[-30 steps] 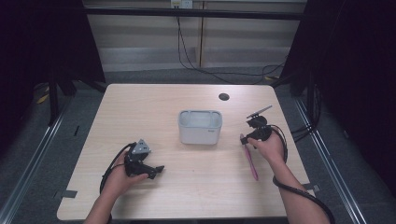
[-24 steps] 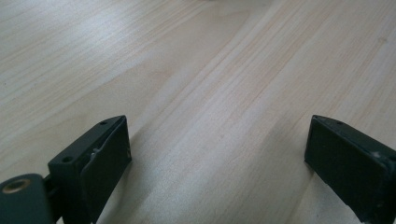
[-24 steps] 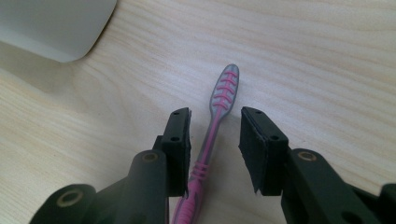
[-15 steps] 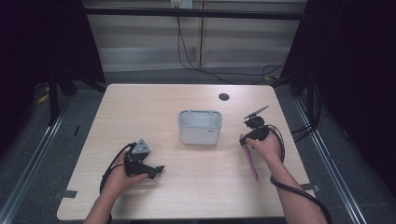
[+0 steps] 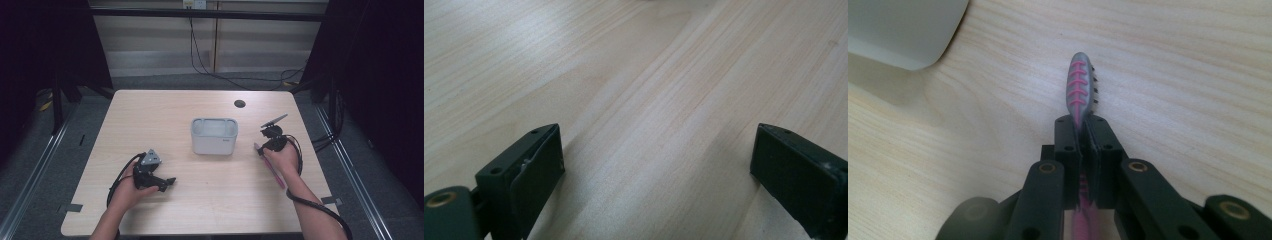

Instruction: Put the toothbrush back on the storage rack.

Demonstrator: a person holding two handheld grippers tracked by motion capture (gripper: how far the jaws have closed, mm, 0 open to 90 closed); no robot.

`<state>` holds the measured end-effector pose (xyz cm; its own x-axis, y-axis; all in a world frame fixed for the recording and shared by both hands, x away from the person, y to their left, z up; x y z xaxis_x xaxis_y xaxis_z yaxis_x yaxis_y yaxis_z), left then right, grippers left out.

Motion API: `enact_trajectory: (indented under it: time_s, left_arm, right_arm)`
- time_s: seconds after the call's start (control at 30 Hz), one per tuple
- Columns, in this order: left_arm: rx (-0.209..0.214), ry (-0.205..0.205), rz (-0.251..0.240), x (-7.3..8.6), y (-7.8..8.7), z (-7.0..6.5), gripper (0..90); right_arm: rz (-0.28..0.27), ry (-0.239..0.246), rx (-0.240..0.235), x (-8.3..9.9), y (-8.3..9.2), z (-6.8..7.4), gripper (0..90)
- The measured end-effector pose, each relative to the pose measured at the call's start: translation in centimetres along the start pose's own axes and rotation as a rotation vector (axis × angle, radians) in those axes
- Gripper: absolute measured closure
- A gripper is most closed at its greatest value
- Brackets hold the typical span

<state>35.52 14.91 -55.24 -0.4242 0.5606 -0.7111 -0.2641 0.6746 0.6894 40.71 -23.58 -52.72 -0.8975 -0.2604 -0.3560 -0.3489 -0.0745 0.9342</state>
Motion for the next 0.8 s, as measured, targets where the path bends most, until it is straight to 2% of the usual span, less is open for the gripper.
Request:
enact_trajectory:
  time_s: [0.13, 0.27, 0.33, 0.4, 0.77, 0.8]
  left_arm:
    - [0.000, -0.001, 0.001, 0.0, 0.0, 0.0, 6.6]
    - [0.000, -0.001, 0.001, 0.0, 0.0, 0.0, 6.6]
    - [0.000, -0.001, 0.001, 0.0, 0.0, 0.0, 6.6]
    - [0.000, -0.001, 0.000, 0.0, 0.0, 0.0, 6.6]
    - [-0.002, -0.001, 0.002, 0.0, 0.0, 0.0, 6.6]
    - [-0.002, -0.002, 0.001, 0.0, 0.0, 0.0, 6.6]
  right_arm:
    - [-0.036, -0.034, -0.019, -0.2, 0.7, -0.3, 85.7]
    - [-0.107, -0.070, -0.049, -0.7, 1.9, -0.7, 85.8]
    - [-0.112, -0.077, -0.053, -0.7, 2.1, -0.8, 85.9]
    - [-0.153, -0.086, -0.058, -1.0, 2.6, -0.8, 85.9]
    - [-0.342, -0.093, -0.092, -2.1, 5.6, -0.6, 85.9]
    - [-0.362, -0.094, -0.111, -2.2, 5.9, -0.4, 85.8]
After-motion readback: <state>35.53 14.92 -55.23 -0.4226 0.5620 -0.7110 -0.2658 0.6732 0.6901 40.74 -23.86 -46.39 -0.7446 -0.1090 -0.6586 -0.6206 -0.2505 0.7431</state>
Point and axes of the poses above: each handheld gripper's, and its own axes: y roughly backward along the jaws, x roughly out of its underside, z roughly to its left, the point moved 6 cm from there along -y, roughly forward along the jaws, and after that the axes turned 10 degrees about x, right-handed, at the moved point
